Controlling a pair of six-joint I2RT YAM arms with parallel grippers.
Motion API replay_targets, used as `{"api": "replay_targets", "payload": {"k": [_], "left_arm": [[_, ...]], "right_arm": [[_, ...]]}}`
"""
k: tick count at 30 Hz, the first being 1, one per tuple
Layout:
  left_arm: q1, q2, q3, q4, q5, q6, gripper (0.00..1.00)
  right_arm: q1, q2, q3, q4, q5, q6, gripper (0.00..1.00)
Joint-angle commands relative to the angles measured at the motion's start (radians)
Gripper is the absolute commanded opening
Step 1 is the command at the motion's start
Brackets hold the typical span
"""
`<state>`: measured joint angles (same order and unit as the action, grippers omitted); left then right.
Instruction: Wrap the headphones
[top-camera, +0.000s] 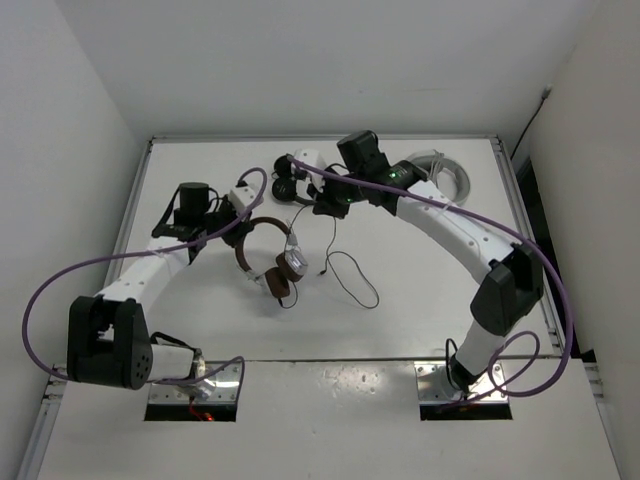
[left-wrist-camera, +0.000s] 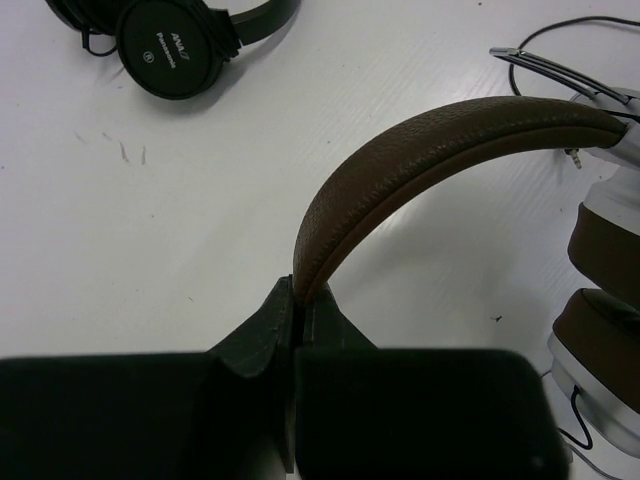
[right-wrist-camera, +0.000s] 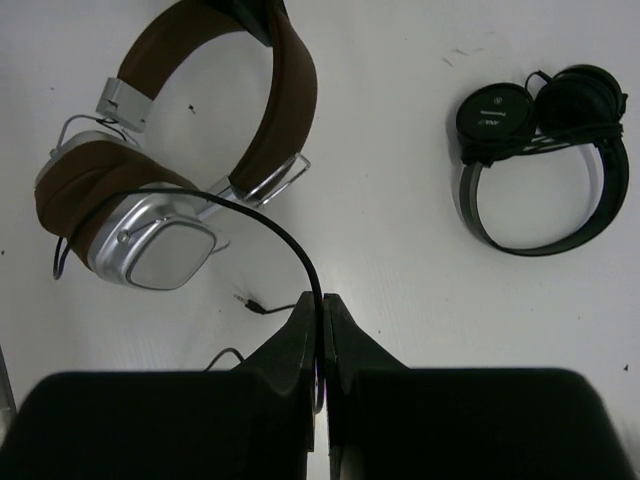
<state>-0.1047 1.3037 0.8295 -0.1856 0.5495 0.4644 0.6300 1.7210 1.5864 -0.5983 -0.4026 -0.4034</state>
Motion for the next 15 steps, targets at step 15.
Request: {"api": "replay_targets", "payload": {"k": [15], "left_arm": [[-0.009, -0.106, 0.028, -0.028, 0.259, 0.206, 0.0]], "right_arm": [[-0.052, 0.046, -0.042, 0.103, -0.2, 0.038, 0.0]]}}
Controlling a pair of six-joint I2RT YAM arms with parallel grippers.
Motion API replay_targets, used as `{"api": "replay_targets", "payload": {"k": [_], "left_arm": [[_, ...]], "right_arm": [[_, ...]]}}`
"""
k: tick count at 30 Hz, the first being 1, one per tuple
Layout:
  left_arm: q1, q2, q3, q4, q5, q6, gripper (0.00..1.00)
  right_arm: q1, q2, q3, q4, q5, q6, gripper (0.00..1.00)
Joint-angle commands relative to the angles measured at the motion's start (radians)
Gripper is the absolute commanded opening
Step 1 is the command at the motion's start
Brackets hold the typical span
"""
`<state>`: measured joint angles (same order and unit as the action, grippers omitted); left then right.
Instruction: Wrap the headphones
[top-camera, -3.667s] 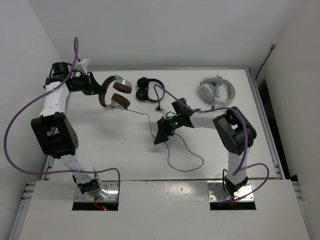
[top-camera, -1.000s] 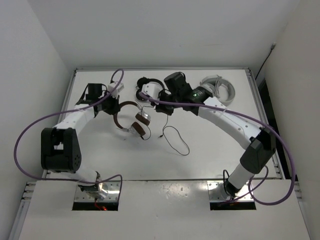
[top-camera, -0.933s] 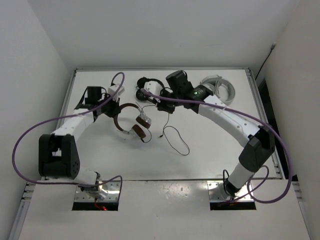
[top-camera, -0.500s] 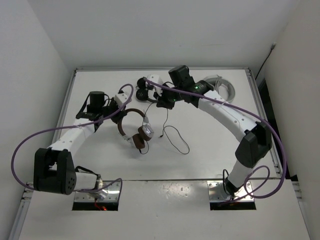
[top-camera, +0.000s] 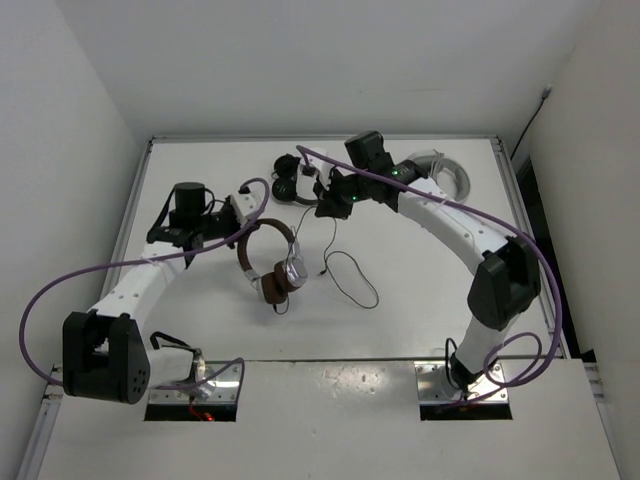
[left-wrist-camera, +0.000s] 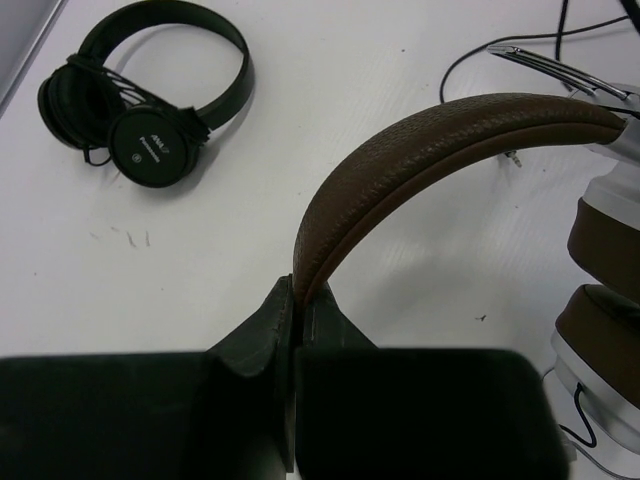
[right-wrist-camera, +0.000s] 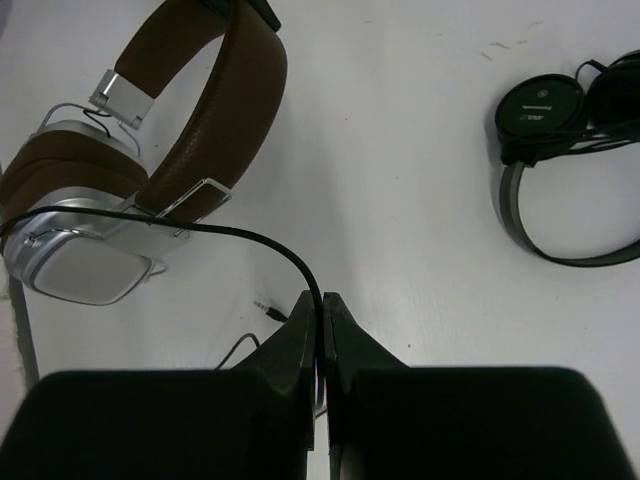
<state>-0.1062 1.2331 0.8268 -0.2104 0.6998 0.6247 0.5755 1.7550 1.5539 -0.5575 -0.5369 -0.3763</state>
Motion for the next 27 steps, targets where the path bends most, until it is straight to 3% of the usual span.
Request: {"api": "replay_targets", "payload": {"k": [1, 18, 23, 27], "left_arm": [[-0.007, -0.046, 0.031, -0.012, 0.127, 0.055, 0.0], [-0.047, -0.064, 0.031, -0.067, 0.136, 0.161, 0.0], [-0.026, -0.055, 0.04, -0.067, 0.176, 0.103, 0.0], [-0.015, -0.055, 0.049, 0.035, 0.176, -0.015, 0.0]], "right_arm": [[0.003, 0.012, -0.009, 0.062, -0.075, 0.011, 0.0], [0.021, 0.04, 0.012, 0.071, -0.094, 0.02, 0.0], [0.021, 0.058, -0.031, 0.085, -0.132, 0.051, 0.0], [0.012, 0.081, -0.051, 0.119, -0.169, 0.103, 0.0]]}}
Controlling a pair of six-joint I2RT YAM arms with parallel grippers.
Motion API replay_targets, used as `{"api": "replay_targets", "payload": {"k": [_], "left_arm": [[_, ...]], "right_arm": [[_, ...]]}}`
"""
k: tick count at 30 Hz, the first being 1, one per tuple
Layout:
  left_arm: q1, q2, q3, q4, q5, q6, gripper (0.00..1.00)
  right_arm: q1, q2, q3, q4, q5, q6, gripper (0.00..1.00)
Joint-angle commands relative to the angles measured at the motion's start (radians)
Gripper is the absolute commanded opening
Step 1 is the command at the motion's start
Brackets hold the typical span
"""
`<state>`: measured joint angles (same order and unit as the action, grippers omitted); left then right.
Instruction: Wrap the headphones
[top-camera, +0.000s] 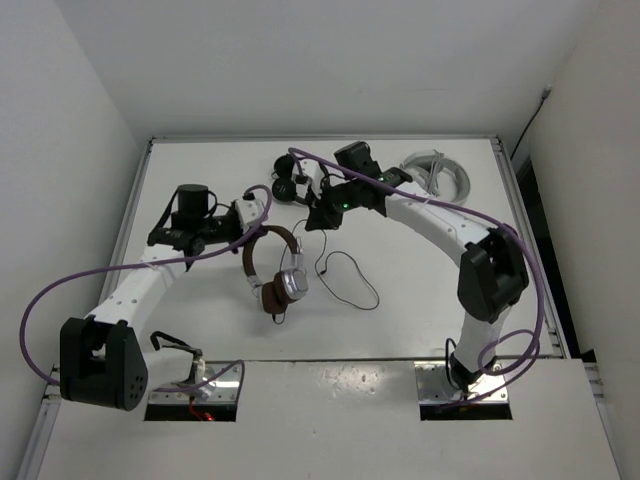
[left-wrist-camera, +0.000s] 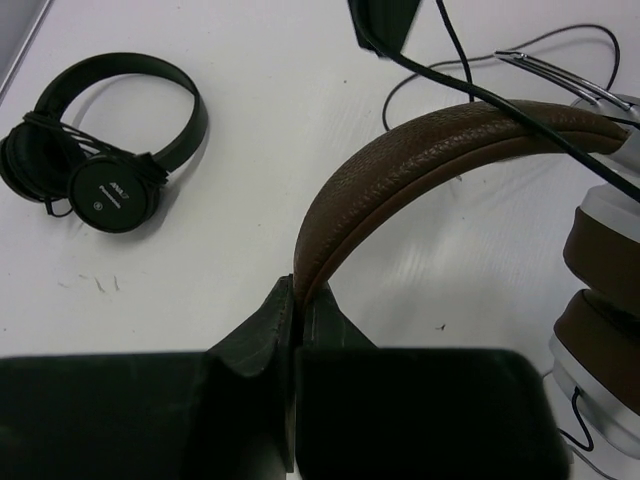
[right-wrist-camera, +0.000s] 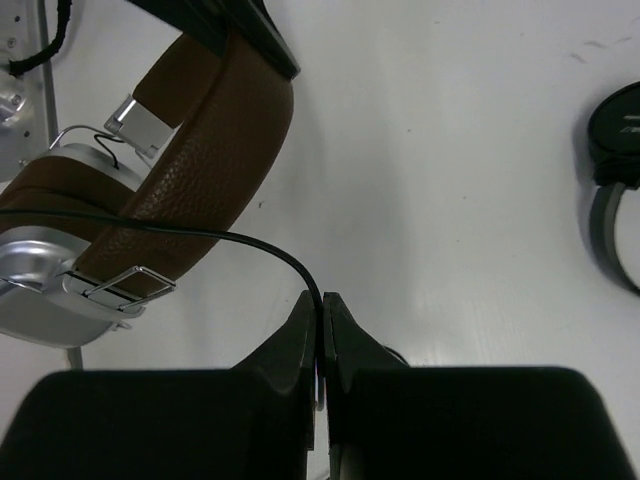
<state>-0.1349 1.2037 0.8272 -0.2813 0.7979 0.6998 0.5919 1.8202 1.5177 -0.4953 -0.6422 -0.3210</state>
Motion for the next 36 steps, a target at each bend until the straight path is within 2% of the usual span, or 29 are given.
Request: {"api": "replay_targets", "payload": {"k": [1, 3, 4, 7, 10, 13, 16, 23, 26, 27, 29, 30, 33, 36], "left_arm": [[0.027, -0.026, 0.049, 0.129, 0.078, -0.156, 0.0], [0.043, -0.026, 0.049, 0.171, 0.069, -0.218, 0.0], [0.061, -0.026, 0.049, 0.232, 0.057, -0.305, 0.0], [0.099, -0.015, 0.049, 0.307, 0.057, -0.435, 0.0], [0.133, -0.015, 0.049, 0.373, 0.012, -0.52, 0.0], [0.168, -0.006, 0.039, 0.441, -0.052, -0.632, 0.0], [0.208, 0.006, 0.029, 0.497, -0.15, -0.823, 0.0], [0.23, 0.054, 0.081, 0.507, -0.151, -1.006, 0.0], [0.23, 0.054, 0.081, 0.496, -0.169, -1.027, 0.0], [0.23, 0.054, 0.072, 0.484, -0.178, -1.027, 0.0], [0.23, 0.043, 0.072, 0.473, -0.199, -1.016, 0.0], [0.23, 0.033, 0.063, 0.473, -0.21, -1.016, 0.0], [0.251, 0.024, 0.052, 0.473, -0.236, -1.027, 0.0], [0.274, 0.023, 0.052, 0.464, -0.262, -1.027, 0.0]], "right_arm": [[-0.004, 0.016, -0.024, 0.072, -0.077, 0.059, 0.0], [-0.004, 0.016, -0.036, 0.099, -0.093, 0.089, 0.0], [-0.013, 0.016, -0.053, 0.1, -0.117, 0.098, 0.0], [-0.024, 0.016, -0.082, 0.127, -0.126, 0.135, 0.0], [-0.043, 0.005, -0.106, 0.153, -0.149, 0.161, 0.0], [-0.064, -0.024, -0.149, 0.182, -0.16, 0.189, 0.0], [-0.075, -0.038, -0.174, 0.208, -0.181, 0.22, 0.0], [-0.054, -0.012, -0.235, 0.296, -0.182, 0.315, 0.0], [-0.053, 0.013, -0.235, 0.348, -0.143, 0.37, 0.16], [-0.053, 0.031, -0.235, 0.357, -0.133, 0.379, 0.24], [-0.053, 0.053, -0.235, 0.376, -0.132, 0.413, 0.33], [-0.053, 0.063, -0.235, 0.392, -0.122, 0.427, 0.42], [-0.075, 0.093, -0.235, 0.417, -0.122, 0.476, 0.54], [-0.099, 0.103, -0.278, 0.46, -0.097, 0.49, 0.55]]}}
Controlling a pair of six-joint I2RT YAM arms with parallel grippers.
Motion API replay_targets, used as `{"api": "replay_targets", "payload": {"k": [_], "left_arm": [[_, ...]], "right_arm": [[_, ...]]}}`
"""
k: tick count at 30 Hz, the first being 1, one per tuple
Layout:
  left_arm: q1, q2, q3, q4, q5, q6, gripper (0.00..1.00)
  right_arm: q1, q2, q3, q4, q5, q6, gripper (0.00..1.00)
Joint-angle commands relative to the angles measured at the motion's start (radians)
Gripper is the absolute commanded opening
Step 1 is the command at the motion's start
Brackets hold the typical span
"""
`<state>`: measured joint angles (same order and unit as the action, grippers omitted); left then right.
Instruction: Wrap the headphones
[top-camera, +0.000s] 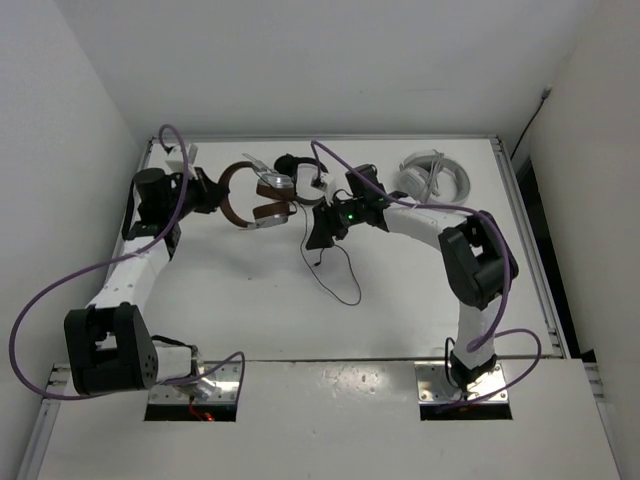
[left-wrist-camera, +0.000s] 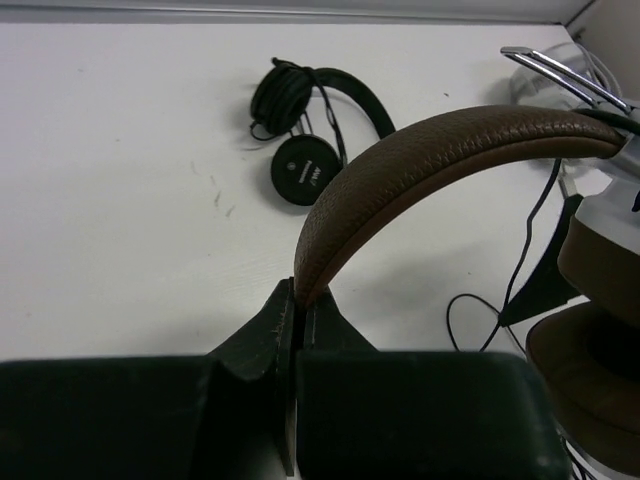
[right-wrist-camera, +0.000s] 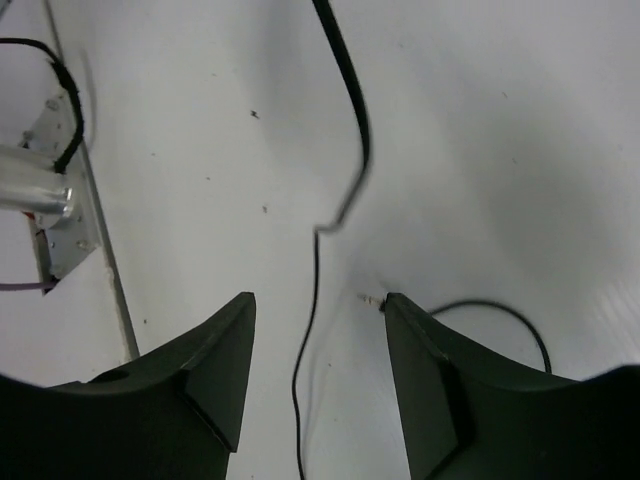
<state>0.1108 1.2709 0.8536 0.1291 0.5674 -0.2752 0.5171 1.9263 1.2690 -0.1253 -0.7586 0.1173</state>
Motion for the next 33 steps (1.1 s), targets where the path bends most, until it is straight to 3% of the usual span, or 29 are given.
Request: {"api": "replay_targets", "payload": {"k": [1, 7, 11, 19, 28, 33], "left_arm": [[0.041, -0.044, 0.025, 0.053, -0.032, -0.061, 0.0], [0.063, -0.044, 0.025, 0.053, -0.061, -0.071, 0.0], [0.063, -0.022, 0.025, 0.043, -0.023, -0.053, 0.0], [0.063, -0.004, 0.025, 0.032, 0.034, -0.035, 0.0], [0.063, 0.041, 0.044, -0.006, 0.089, -0.015, 0.0], [0.081, 0.094, 0.064, -0.006, 0.14, -0.025, 0.0]], "right_arm": [[-0.035, -0.013, -0.045, 0.099, 0.034, 0.051, 0.55], [-0.035, -0.076, -0.154, 0.064, 0.16, -0.049, 0.57], [-0.025, -0.125, -0.238, 0.11, 0.26, -0.139, 0.48], [0.009, -0.066, -0.131, 0.121, 0.301, -0.281, 0.47], [0.0, 0.072, 0.004, 0.13, 0.044, -0.393, 0.54], [0.0, 0.131, 0.042, 0.067, -0.044, -0.537, 0.54]]}}
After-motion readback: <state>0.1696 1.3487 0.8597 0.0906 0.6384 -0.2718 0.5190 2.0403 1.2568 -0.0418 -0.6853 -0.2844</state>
